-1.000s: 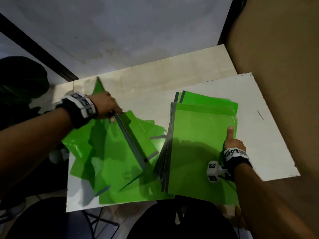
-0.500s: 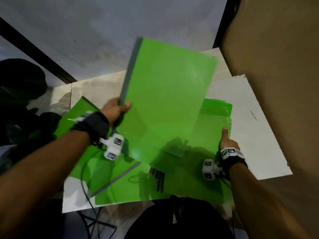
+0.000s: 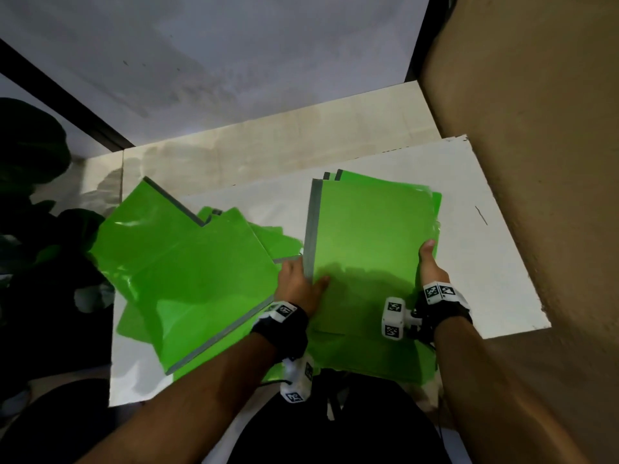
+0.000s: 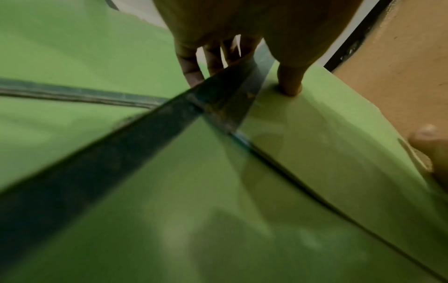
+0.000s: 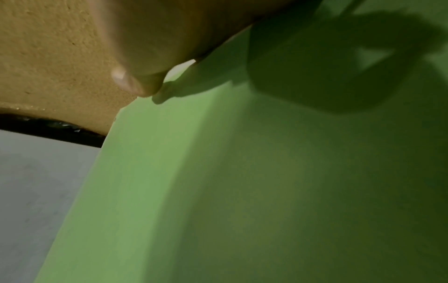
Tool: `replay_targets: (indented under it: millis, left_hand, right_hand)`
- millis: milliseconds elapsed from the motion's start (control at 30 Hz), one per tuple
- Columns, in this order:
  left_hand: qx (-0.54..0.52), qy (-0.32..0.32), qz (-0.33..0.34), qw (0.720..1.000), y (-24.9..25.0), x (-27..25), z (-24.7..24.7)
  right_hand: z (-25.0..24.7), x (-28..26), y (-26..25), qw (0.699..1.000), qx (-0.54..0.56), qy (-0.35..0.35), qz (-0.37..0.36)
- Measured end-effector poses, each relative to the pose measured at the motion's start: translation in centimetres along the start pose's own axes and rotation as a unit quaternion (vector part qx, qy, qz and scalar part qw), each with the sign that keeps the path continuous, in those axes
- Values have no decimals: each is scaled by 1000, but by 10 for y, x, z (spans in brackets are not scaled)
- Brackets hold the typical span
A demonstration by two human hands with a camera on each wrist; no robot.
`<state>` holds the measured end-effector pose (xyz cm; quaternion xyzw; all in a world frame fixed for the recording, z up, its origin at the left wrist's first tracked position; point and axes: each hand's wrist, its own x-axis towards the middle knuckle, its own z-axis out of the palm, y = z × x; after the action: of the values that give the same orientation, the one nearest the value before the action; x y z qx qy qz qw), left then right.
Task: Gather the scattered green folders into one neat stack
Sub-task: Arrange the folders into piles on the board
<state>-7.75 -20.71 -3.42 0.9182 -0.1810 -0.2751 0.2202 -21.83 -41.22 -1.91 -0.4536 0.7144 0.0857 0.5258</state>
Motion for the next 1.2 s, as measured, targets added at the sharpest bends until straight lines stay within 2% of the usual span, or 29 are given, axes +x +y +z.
replay_targets:
  millis: [100,200,267,300,367,400,467,533,767,800,833,867,900,933,967,1000,1033,1100,1200]
  left_hand:
    - [14,8,-2,1000,-5,-5,7]
    - [-71,-47,98,992,-19,2,-12]
    - [-87,-87,128,984,-40,5,-35]
    - [-52,-65,118,990,-56,6,-47]
    - [105,-16,70,992,-96,4,-66]
    - [183,-36,41,982,-115,0,-72]
    - [268,-116,15,956,-140,-9,-78]
    - [296,-158,20,942,-149,-15,-77]
    - [359,-164,88,914,-125,-8,-80]
    - [378,-167,120,903,-121,0,-82]
    - [407,-174,184,877,-117,7,-82]
    - [438,-180,277,836,-111,13,-82]
    - [473,-206,359,778,-106,20,-80]
    - [506,-226,419,719,-102,25,-76]
    - [525,-234,464,674,-98,30,-71]
    - [532,-239,490,648,-93,33,-68]
    - [524,-235,517,635,-87,36,-66]
    - [505,-244,541,626,-75,42,-67]
    - [482,-234,565,627,-67,48,-58]
  right_hand:
    - [0,-3,2,1000,-25,3,-17]
    - [2,-3,0,998,-56,18,-22]
    - [3,-4,-1,997,-62,28,-22]
    - [3,-4,0,997,-69,32,-25]
    - [5,-3,1,996,-81,37,-22]
    - [5,-2,1,995,-87,41,-21]
    - [6,-2,0,994,-99,46,-23]
    - [5,-3,-1,992,-113,48,-23]
    - [4,3,-3,989,-138,51,-21]
    - [2,2,-4,988,-140,52,-24]
    - [1,-2,-7,988,-139,57,-28]
    - [-2,-8,-10,987,-141,62,-34]
    - [-5,-10,-12,986,-148,65,-38]
    - [-9,-10,-12,985,-156,67,-40]
    - [-13,-11,-12,984,-162,69,-36]
    - [-17,-11,-11,983,-165,70,-31]
    - [-21,-10,-9,983,-166,70,-25]
    - [-26,-5,-3,983,-173,64,-15]
    - [-30,0,4,983,-173,64,-13]
